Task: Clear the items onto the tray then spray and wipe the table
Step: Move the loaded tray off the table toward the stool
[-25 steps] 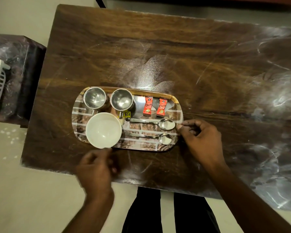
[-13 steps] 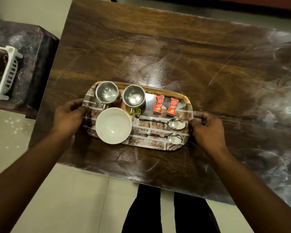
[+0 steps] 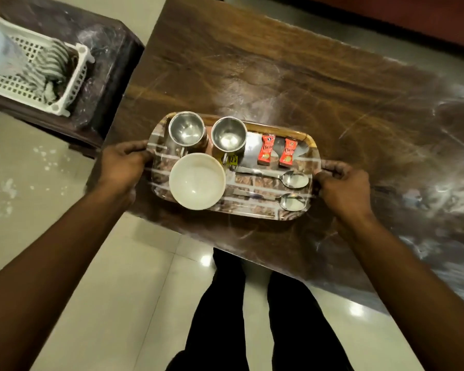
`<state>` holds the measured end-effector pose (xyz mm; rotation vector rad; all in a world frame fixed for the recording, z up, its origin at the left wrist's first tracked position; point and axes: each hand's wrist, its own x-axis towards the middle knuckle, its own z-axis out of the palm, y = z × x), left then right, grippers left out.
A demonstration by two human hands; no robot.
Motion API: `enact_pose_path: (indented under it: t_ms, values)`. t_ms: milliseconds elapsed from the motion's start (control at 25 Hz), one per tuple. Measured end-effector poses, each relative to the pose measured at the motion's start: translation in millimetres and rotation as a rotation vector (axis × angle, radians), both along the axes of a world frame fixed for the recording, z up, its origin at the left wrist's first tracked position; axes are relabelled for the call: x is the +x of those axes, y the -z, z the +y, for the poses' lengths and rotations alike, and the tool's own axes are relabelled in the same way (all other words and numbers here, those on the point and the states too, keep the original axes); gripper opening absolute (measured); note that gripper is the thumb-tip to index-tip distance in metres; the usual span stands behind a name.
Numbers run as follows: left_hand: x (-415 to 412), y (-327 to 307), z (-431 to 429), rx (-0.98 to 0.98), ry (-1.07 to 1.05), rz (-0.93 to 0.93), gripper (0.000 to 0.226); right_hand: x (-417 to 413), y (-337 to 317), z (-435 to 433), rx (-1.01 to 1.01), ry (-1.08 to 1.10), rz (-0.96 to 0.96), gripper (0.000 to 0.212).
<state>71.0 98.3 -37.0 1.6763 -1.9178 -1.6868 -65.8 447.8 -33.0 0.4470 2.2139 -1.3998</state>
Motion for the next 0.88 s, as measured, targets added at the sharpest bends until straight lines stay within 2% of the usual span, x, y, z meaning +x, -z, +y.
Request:
enact_pose_path:
  t_ms: [120, 320, 520, 720, 880]
  values:
    - [24.8, -48.5, 1.4, 0.036, -0.087, 0.035, 0.017, -3.4, -53.5, -5.5, 0.009, -0.067, 0.023, 0.018]
    - [65.4, -127.2, -4.4, 0.039, -0.186, 0.092, 0.024, -14.3, -129.0, -31.3, -0.002, -0.208, 0.083, 0.014]
    - [104.4, -196.9, -22.9, 0.057, -0.230, 0.176, 0.026, -24.2, -195.8, -85.2, -0.013, -0.340, 0.152, 0.023]
    - [128.3, -227.1, -45.1, 0.120, -0.257, 0.250, 0.022, -46.8, -236.1, -146.2, -0.025, -0.418, 0.169, 0.018]
    - [131.3, -217.8, -62.8, 0.166, -0.341, 0.257, 0.015, -80.3, -229.9, -196.2, -0.037, -0.468, 0.195, 0.018]
